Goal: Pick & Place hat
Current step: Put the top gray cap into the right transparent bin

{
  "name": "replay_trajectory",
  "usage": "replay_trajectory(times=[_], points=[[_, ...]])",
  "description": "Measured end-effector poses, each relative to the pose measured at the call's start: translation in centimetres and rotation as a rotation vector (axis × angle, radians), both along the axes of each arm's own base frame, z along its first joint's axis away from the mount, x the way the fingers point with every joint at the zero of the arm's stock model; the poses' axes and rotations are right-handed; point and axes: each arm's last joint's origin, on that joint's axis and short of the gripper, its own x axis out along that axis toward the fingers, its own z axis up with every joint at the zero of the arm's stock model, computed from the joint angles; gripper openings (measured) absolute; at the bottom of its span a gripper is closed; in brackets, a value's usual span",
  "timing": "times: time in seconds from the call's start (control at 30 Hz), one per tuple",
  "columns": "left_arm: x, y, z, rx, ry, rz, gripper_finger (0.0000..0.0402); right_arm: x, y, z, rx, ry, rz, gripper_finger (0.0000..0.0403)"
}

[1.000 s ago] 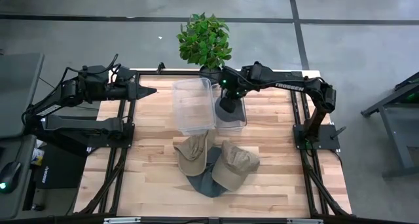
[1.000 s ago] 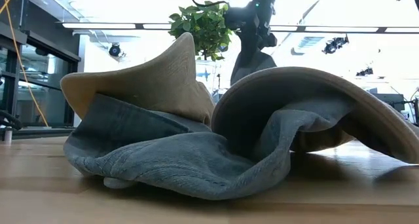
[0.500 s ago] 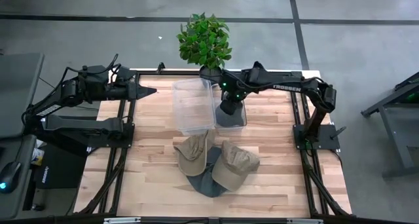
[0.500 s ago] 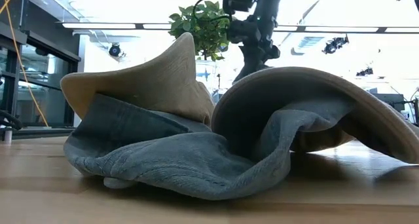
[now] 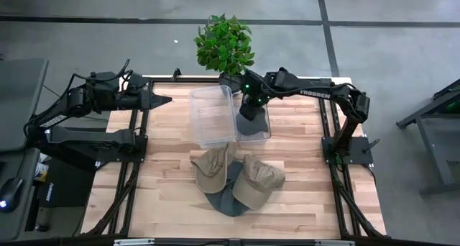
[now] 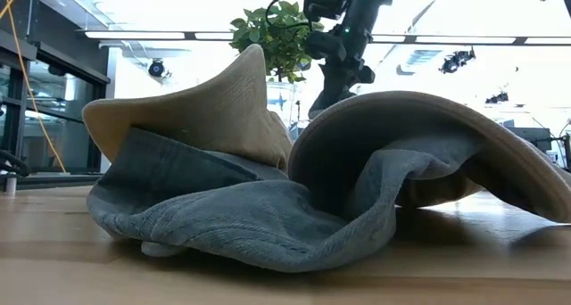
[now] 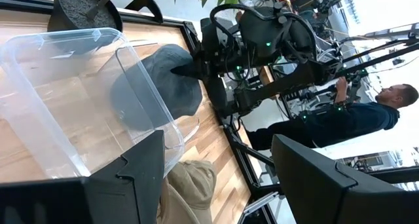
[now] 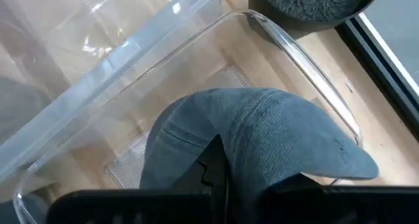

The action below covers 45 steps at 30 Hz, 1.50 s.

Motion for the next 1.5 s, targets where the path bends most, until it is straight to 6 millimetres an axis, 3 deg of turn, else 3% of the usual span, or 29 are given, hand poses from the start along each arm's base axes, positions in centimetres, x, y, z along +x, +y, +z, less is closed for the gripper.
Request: replay_trajectory(times=[0.4,0.63,1.0,1.5], points=[[0.0,0.0,0.0,-0.001,0.001,-0.001,0.0241,-0.1,0.2,-0.1,0.001,0.018,0.028,0.0018],[0.0,0.0,0.0,-0.002,0.004,-0.001,0.0241,-0.1,0.2,-0.1,0.001,0.019,0.02,0.0045],[0.0,0.0,-0.1,-0.003,0.007,-0.002,0.0241,-0.2,0.2,-0.1,0.012,0.033,0.019,0.0036],[0.0,0.0,-0.1,-0.005,0.007,-0.002,0.0241,-1.1,0.4,-0.5,0.029,0.127,-0.055,0.0097]])
